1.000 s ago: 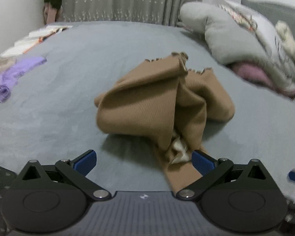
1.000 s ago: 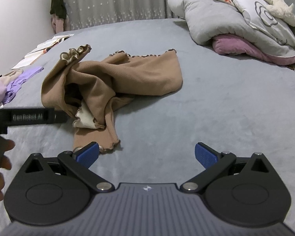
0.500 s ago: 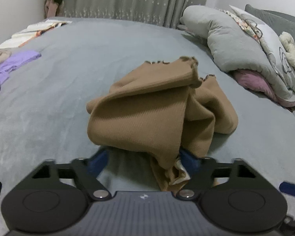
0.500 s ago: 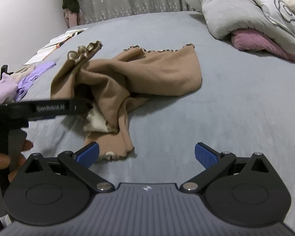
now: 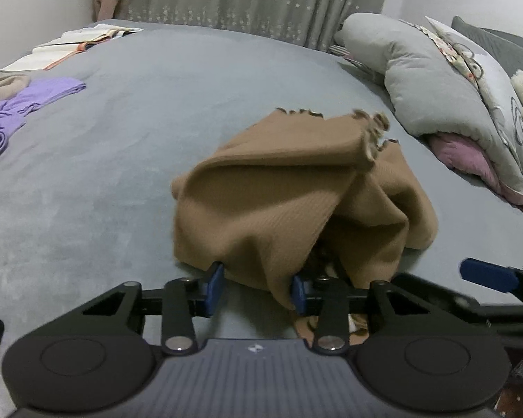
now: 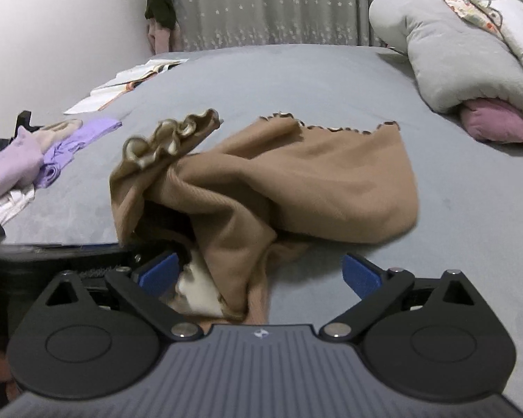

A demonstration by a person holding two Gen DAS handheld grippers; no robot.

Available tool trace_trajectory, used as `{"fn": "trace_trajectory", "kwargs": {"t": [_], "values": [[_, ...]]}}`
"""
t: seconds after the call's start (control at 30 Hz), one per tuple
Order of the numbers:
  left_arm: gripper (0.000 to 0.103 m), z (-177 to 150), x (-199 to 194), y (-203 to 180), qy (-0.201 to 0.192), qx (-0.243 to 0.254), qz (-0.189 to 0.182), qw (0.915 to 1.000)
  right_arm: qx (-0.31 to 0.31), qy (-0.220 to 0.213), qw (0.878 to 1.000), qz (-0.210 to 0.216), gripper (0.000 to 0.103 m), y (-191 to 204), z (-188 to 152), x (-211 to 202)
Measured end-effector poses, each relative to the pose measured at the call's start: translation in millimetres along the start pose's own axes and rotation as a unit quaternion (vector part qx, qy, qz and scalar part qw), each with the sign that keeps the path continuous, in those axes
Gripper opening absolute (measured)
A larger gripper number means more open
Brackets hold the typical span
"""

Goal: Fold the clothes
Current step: 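Grasp the tan garment edge with the left tool while the right tool grasps another edge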

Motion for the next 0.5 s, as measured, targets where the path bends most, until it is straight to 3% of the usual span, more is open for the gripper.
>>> {"fn": "trace_trajectory", "kwargs": {"t": [0.07,0.2,0.3,0.37,0.5], "values": [[0.028,1.5,0.4,3.7,0.001,-0.004,0.001,1.0000,0.010,0.002,1.000,0.014,0.068,0.2,1.1,7.1],[0.018,1.9,2.1,6.9,0.005,-0.006,-0.003,1.0000,0.035,0.004,0.998,0.044,0.062,-0.3,1.4,20.2],[0.011,2.1,2.4,9.4,0.003,-0.008,0.003,1.0000,0.053,0.003,0.996,0.068,0.046,-1.6,1.9,29.6],[0.009,2.5,1.9,11.8,0.001,-0.010,0.008,0.9999,0.065,0.002,0.995,0.079,0.023,-4.3,0.7,29.8],[0.007,4.3,-0.7,18.5,0.001,-0.019,0.013,0.9997,0.070,-0.016,0.995,0.071,0.009,-12.8,3.3,15.9]]}}
Point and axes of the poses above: each gripper's, at about its wrist camera, not at the fingertips, and x roughly the way its jaws point, y to its left, z to its top, the point moved 5 cm from there along x, roughly the way its jaws point, and after that the axes turned 1 degree about x, right-handed, at the moved point
